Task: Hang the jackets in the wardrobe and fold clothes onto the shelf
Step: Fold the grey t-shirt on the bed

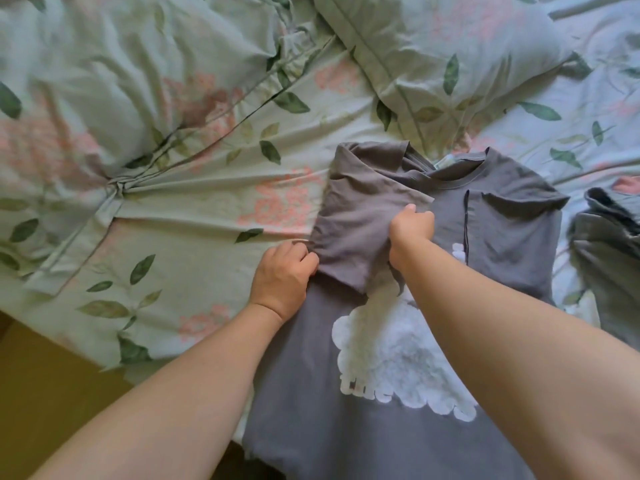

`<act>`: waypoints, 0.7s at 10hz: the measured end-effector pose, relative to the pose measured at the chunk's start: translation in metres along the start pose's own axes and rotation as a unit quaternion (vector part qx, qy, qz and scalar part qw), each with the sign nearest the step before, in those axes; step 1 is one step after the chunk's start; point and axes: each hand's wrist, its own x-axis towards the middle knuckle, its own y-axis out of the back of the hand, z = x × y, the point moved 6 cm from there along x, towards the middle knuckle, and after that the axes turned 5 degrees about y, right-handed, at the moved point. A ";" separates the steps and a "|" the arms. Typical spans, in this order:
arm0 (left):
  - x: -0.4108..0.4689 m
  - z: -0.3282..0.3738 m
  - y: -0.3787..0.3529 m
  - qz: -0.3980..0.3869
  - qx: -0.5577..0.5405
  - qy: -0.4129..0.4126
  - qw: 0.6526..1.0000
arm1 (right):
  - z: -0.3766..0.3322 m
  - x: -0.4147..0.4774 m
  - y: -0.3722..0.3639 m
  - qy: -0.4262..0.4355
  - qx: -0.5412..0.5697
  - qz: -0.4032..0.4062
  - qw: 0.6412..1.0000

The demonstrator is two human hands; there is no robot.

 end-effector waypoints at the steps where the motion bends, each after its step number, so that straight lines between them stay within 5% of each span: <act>1: -0.004 -0.003 -0.003 -0.014 -0.002 0.015 1.000 | 0.010 0.005 0.003 -0.013 -0.016 0.024 0.999; 3: 0.006 0.002 -0.006 -0.021 0.020 -0.011 1.000 | 0.020 0.000 0.027 -0.028 -0.065 0.116 0.991; 5: 0.001 0.010 -0.006 0.000 0.009 -0.074 0.997 | 0.039 -0.007 0.037 -0.043 -0.066 0.087 0.993; 7: 0.015 0.008 -0.002 -0.050 -0.055 -0.003 0.997 | 0.043 -0.028 0.028 -0.012 -0.117 0.035 0.992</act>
